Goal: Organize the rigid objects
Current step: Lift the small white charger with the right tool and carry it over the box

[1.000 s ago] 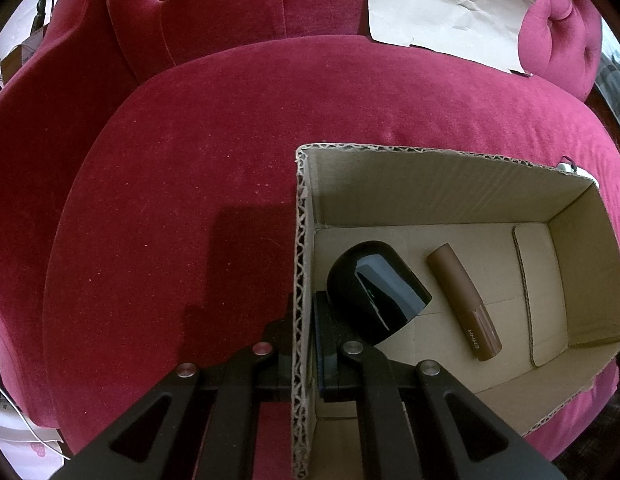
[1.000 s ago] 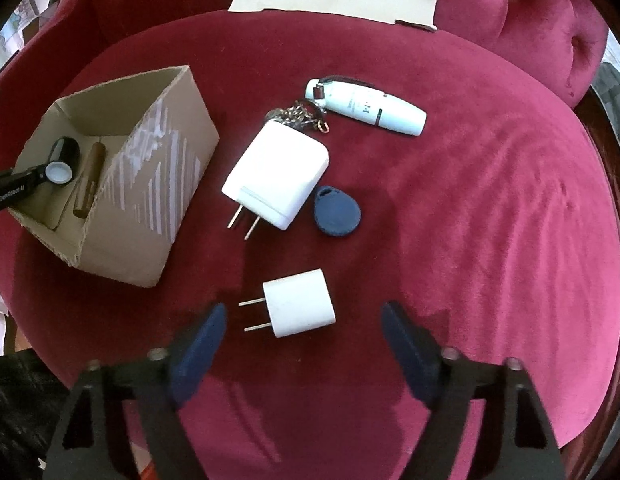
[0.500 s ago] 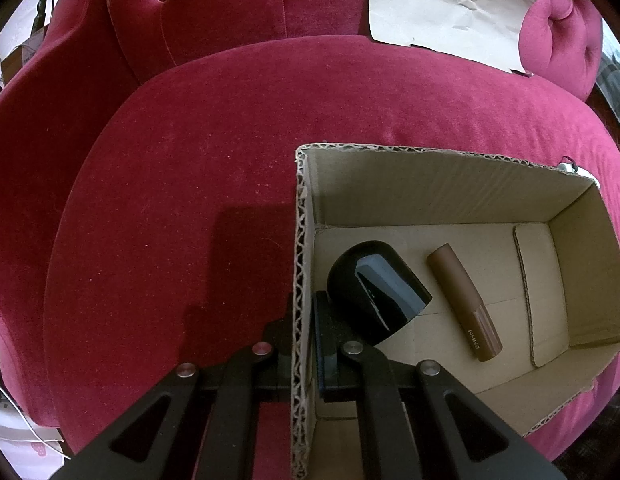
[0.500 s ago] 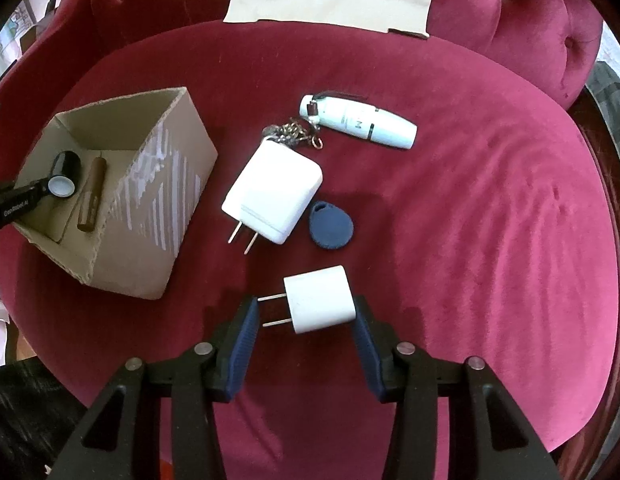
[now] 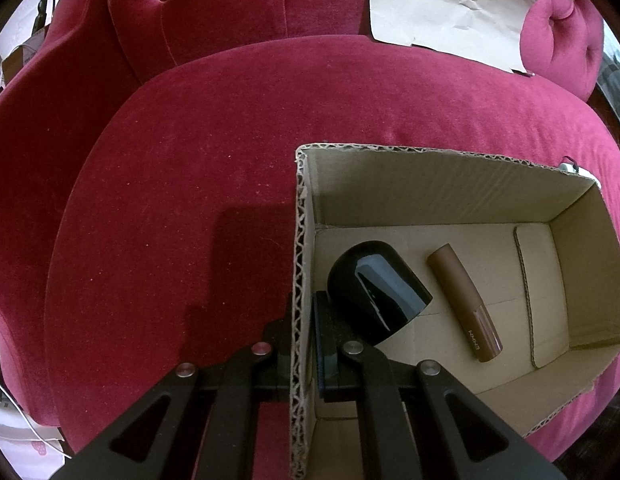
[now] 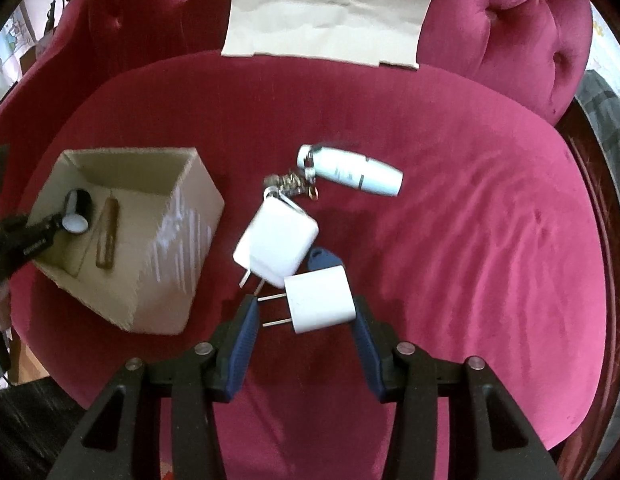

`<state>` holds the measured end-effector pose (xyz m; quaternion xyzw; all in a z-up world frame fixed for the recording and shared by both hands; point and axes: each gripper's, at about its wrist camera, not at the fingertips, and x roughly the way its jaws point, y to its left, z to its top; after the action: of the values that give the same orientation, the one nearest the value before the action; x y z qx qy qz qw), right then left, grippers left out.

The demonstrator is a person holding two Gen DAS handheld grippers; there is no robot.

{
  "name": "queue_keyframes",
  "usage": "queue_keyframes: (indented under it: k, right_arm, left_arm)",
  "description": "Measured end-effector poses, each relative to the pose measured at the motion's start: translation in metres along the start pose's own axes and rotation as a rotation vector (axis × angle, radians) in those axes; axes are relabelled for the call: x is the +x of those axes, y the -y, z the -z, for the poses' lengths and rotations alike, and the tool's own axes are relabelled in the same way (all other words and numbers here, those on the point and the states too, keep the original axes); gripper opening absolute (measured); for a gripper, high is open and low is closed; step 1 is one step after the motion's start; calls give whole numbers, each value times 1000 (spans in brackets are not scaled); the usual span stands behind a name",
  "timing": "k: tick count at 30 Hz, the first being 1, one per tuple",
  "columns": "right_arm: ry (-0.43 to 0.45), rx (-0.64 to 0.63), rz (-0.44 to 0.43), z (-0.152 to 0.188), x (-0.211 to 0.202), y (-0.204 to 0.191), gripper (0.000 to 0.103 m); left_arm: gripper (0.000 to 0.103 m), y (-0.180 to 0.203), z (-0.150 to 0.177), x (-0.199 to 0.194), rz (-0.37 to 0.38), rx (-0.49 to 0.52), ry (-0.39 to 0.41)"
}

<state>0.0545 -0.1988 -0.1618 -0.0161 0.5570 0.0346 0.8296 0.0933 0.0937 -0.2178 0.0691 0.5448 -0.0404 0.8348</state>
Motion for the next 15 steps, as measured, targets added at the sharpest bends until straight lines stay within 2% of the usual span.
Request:
queue_keyframes:
  k: [8,15]
  right_arm:
    - [65,9,-9,-19,-24,-10,50]
    - [118,-18,-20,-25,-28,-31,50]
  left_arm:
    - [5,1,0,-1,-2,1,0]
    - [6,2,0,-1,-3,0,-2]
